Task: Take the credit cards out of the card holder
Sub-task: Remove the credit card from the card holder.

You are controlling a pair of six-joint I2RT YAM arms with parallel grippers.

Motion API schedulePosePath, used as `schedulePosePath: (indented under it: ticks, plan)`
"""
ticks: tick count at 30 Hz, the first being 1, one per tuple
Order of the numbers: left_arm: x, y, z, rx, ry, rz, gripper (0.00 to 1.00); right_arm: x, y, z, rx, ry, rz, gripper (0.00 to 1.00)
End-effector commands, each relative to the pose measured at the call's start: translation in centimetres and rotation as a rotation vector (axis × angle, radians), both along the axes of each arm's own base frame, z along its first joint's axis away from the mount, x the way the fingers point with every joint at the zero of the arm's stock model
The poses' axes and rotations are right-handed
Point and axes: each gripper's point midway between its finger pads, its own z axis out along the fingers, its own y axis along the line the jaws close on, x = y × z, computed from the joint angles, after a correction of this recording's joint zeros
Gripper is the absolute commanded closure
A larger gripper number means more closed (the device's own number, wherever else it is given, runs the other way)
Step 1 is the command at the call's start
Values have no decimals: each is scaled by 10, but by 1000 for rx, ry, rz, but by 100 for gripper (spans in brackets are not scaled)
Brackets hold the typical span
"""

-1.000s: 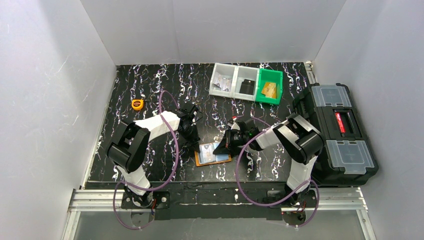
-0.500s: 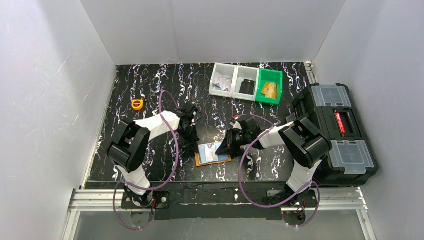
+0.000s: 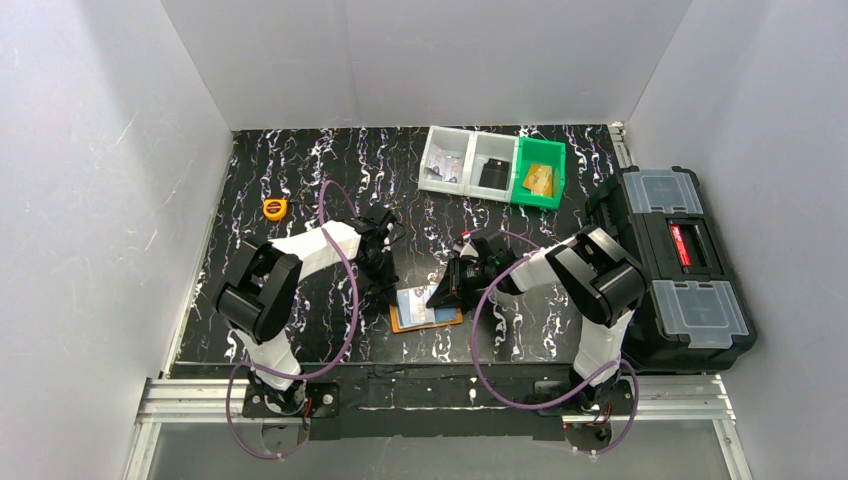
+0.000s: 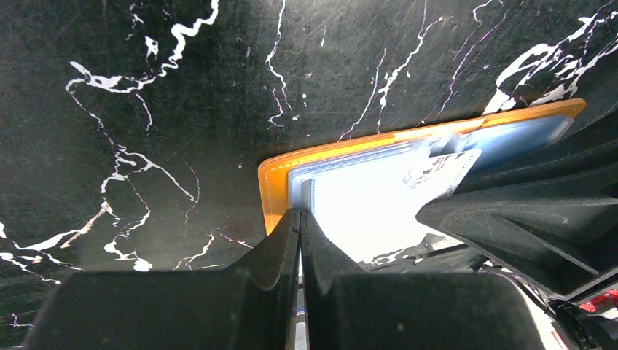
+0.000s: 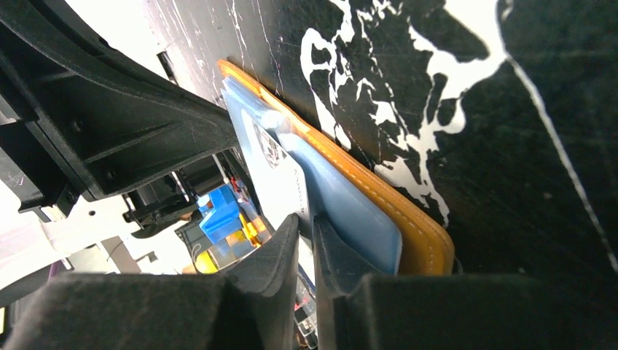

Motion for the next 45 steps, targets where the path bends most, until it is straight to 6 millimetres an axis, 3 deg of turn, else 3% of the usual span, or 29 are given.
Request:
schedulePosePath:
  ticks: [1,12,24,31,39,42,45]
  plan:
    - [-22,37,-32,190,73,-28,100,2,2,-6,-16,-9,-12,84]
    - [-24,40,-32,200,73,-29,100,9,-28,1,-187,-123,-43,98]
    - [-15,34,-20,174,43,-36,100,15,-39,27,-249,-206,-33,99]
    - [5,21,13,128,-33,-37,100,23,-40,63,-231,-262,-35,99]
    - [27,11,70,69,-159,-44,100,32,-43,106,-193,-327,-54,99]
    - [29,7,87,38,-189,-49,90,37,-42,121,-186,-343,-61,99]
    - [29,5,101,5,-221,-54,74,45,-42,136,-176,-366,-75,99]
